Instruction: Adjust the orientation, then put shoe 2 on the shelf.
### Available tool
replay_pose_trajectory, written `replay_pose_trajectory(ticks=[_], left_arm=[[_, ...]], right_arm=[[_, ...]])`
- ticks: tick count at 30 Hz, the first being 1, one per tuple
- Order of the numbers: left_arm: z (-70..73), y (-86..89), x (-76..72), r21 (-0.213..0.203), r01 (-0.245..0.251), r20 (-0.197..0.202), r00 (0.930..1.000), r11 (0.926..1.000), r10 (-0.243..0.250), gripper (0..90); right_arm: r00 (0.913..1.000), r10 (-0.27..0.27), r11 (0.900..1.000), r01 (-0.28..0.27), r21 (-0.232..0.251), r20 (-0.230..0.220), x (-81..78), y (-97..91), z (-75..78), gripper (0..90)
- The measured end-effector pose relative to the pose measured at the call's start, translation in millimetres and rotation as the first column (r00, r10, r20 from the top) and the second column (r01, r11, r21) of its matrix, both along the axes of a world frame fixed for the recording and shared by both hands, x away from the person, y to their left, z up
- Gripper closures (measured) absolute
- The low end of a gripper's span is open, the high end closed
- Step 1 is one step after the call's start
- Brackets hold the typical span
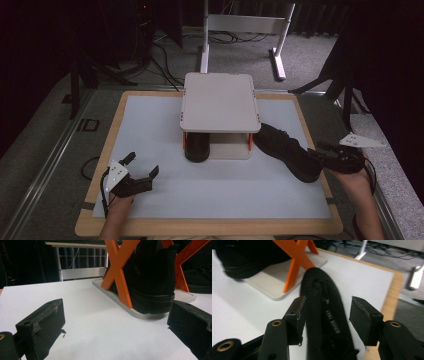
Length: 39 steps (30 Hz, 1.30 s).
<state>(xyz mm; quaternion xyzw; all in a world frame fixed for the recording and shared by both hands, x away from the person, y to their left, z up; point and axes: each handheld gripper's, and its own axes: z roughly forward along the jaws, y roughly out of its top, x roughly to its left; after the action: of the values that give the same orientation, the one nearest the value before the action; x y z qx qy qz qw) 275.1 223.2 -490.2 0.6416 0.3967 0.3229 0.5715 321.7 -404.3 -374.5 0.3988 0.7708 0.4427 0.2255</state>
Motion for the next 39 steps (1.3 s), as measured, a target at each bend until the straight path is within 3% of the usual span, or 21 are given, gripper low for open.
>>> replay_pose_trajectory(ticks=[10,21,23,27,33,39], left_arm=[[0.0,0.3,0.1,-0.004,0.0,-0.001,1.0,1.0,0.0,1.7],[0.0,0.5,0.4,-0.002,0.004,-0.003,1.0,1.0,-0.004,1.7],[0.0,0.4,0.3,-0.004,0.003,-0.002,1.0,1.0,-0.003,1.7],[-0.1,0.9,0.0,-0.007,0.006,0.0,1.0,1.0,-0.006,1.7],[-0.2,0.6,-0.5,-0.007,0.007,0.003,1.0,1.0,-0.007,1.7],[-0.2,0.5,-0.3,-0.01,0.008,0.001,1.0,0.9999,-0.008,1.7]], right_arm=[[0.9989,-0.037,0.9983,0.036,0.045,0.029,-11.3,-14.7,-16.8,42.7],[0.9987,-0.038,0.9973,0.04,0.061,-0.033,-12.4,-20.4,-51.1,43.2],[0.9983,-0.033,0.9972,0.036,0.065,-0.048,-11.0,-18.9,-58.3,45.3],[0.9978,-0.064,0.9952,0.065,0.073,-0.014,-12.3,-17.0,-67.8,51.6],[0.9971,-0.076,0.9941,0.076,0.077,-0.007,-7.7,-13.4,-74.2,53.1],[0.9959,-0.088,0.9896,0.085,0.116,0.02,-5.8,-11.4,-82.9,70.0]])
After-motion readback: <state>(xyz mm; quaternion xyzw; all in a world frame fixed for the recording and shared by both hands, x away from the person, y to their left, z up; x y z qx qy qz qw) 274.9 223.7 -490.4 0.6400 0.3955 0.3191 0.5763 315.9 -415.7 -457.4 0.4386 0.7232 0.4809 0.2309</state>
